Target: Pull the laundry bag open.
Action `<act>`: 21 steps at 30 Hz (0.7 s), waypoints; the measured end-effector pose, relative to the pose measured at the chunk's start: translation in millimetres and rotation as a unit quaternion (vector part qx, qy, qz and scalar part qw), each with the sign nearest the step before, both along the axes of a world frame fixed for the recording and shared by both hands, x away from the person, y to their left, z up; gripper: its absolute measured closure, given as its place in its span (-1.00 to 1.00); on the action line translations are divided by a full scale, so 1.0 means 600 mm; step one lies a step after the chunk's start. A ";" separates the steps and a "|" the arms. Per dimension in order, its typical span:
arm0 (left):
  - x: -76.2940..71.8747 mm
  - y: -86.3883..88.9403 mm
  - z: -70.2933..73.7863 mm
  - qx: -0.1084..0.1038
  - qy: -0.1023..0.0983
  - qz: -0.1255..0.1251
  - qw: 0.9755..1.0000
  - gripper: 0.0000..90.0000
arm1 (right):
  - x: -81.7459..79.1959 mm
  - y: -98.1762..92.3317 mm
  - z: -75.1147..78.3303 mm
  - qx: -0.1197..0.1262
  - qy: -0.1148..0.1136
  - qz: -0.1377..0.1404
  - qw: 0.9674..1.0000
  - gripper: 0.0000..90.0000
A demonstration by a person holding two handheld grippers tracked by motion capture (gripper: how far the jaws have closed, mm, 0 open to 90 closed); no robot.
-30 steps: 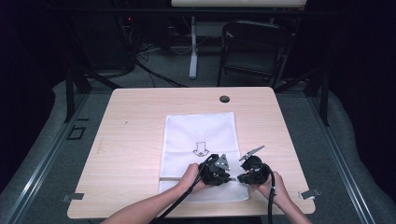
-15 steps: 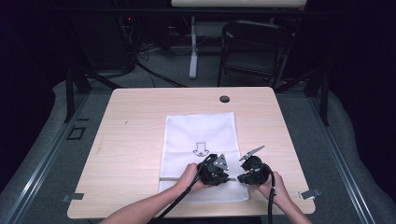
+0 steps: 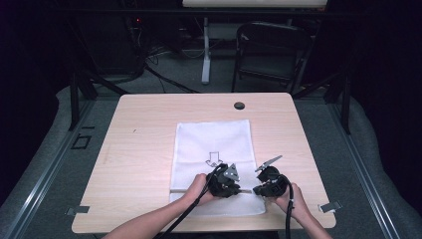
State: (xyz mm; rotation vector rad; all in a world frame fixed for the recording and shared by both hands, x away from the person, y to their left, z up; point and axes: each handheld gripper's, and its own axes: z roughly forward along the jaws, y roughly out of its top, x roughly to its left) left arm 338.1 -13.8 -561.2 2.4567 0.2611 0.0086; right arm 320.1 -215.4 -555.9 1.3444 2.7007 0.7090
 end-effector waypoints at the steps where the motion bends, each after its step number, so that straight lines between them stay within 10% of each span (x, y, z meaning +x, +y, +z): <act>1: 0.000 0.002 0.000 0.000 0.000 0.002 1.000 0.82 | 0.001 -0.001 0.001 -0.005 0.002 0.006 1.000 1.00; 21: 0.006 0.047 0.005 0.006 0.008 0.020 1.000 0.82 | 0.001 0.000 0.002 -0.004 0.005 0.007 1.000 1.00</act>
